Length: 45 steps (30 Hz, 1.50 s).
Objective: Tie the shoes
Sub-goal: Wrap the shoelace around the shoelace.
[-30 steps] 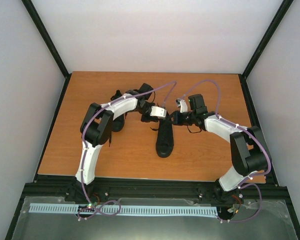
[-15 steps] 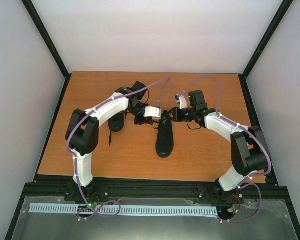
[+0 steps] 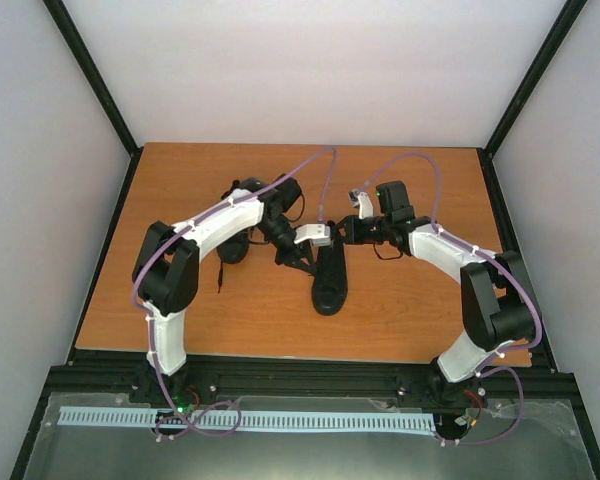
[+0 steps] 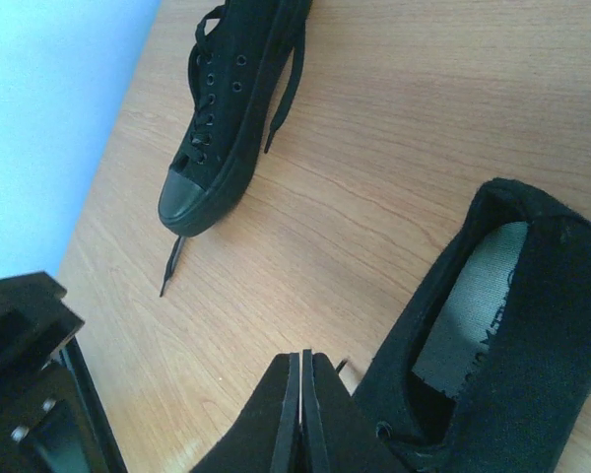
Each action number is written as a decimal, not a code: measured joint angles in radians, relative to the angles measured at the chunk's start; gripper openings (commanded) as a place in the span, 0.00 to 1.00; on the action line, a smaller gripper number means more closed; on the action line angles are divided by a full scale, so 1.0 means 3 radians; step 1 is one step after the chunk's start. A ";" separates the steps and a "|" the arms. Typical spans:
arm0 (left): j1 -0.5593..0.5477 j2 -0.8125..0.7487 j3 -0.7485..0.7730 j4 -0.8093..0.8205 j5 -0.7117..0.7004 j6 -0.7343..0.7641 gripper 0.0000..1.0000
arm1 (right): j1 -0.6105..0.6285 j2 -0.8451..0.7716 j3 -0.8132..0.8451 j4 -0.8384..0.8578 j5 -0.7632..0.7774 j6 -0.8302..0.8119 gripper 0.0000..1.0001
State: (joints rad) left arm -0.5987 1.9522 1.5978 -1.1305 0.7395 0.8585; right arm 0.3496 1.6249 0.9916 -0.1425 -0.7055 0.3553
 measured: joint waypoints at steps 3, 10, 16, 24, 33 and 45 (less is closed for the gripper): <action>-0.0018 0.0017 0.0033 -0.0058 0.0189 -0.0158 0.04 | 0.0000 0.0000 0.0000 -0.0001 -0.0008 0.0000 0.03; -0.0034 0.0062 0.0076 0.0056 0.0554 -0.0668 0.06 | 0.0000 0.0001 0.0001 -0.0003 -0.0011 0.0000 0.03; -0.0083 0.0170 0.0034 0.0654 0.0777 -0.1479 0.04 | 0.0000 0.0005 0.0001 -0.0005 -0.0018 0.0000 0.03; -0.0209 0.0172 -0.0013 0.1441 0.0778 -0.2410 0.06 | 0.0000 0.0017 0.0003 -0.0013 -0.0017 0.0000 0.03; -0.0233 0.0173 -0.0139 0.1807 0.0786 -0.2973 0.08 | -0.0008 0.0038 0.0013 -0.0014 0.0037 -0.0001 0.03; -0.0226 0.0090 -0.0254 0.1720 0.0380 -0.2614 0.41 | -0.0003 0.0048 0.0052 -0.0156 0.0045 -0.0051 0.03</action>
State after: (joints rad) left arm -0.6666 1.9793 1.5215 -0.6144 0.8536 0.0742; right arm 0.3489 1.6394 1.0073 -0.1894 -0.6922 0.3401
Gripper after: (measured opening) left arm 0.327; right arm 0.030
